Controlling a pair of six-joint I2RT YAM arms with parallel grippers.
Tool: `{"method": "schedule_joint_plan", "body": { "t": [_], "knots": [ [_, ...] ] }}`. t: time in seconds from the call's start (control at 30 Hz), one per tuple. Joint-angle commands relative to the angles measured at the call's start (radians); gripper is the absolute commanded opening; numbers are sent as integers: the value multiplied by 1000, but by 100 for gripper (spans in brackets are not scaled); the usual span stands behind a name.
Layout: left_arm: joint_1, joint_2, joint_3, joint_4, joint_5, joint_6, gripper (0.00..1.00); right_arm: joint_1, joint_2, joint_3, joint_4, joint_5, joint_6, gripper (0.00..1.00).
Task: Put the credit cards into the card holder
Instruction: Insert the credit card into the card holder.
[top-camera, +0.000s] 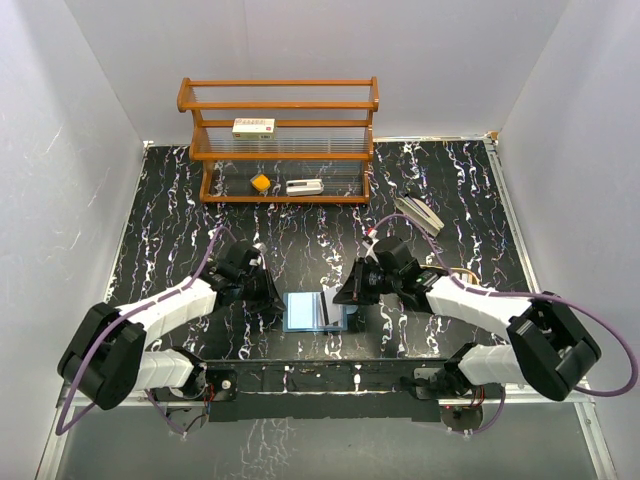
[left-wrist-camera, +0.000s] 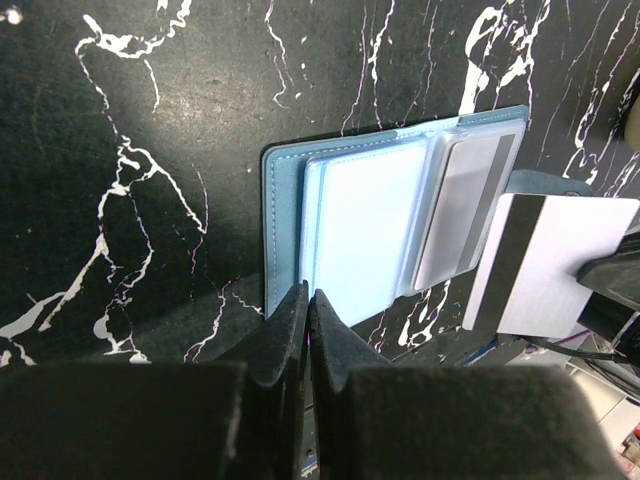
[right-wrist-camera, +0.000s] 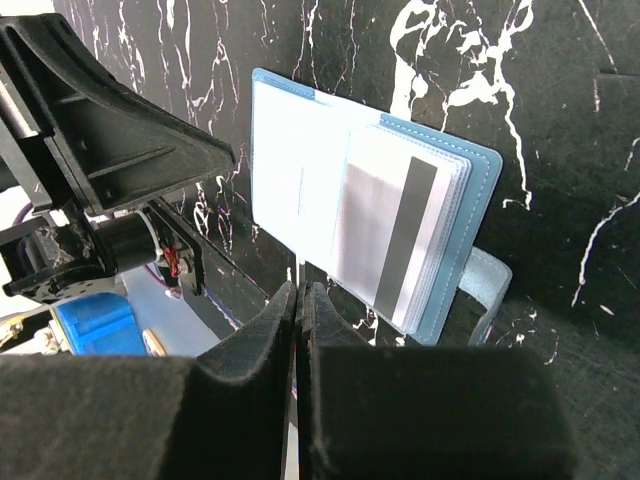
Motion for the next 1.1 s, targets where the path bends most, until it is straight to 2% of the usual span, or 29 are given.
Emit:
{"method": "schedule_joint_plan", "body": {
  "t": [0.0,0.43,1.07],
  "knots": [
    [4,-2,-30,51,30,7,0,14,32,52,105,-15,-7,0],
    [3,25,-63,51,14,23,0,21,144,45,193,-52,-5,0],
    [3,29,-53,22,-2,45,0,26,212,10,274,-48,39,0]
  ]
}}
